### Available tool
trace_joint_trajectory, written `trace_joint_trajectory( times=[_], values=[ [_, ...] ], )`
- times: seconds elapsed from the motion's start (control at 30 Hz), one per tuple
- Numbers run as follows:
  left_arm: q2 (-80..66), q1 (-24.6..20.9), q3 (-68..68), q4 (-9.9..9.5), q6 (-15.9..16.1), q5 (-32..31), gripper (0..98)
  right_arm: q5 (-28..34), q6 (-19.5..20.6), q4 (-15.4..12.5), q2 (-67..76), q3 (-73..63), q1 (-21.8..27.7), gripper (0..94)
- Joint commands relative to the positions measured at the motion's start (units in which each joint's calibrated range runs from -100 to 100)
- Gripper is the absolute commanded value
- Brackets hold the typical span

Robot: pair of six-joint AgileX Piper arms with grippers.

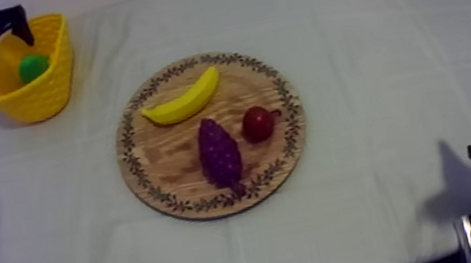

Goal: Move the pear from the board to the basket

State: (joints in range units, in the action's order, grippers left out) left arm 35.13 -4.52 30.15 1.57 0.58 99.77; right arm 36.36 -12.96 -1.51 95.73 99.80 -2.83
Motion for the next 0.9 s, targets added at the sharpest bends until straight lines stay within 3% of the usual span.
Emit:
trace_joint_trajectory(
  times=[0.0, 0.87],
  values=[
    [-1.9, 0.1, -0.7, -0.07, 0.0, 0.0, 96.6, 0.0, 0.0, 0.0, 0.0, 0.0, 0.0, 0.4],
    [-16.3, 0.7, -9.0, -1.11, -1.2, 0.0, 93.6, 0.0, 0.0, 0.0, 0.0, 0.0, 0.0, 0.4]
  ],
)
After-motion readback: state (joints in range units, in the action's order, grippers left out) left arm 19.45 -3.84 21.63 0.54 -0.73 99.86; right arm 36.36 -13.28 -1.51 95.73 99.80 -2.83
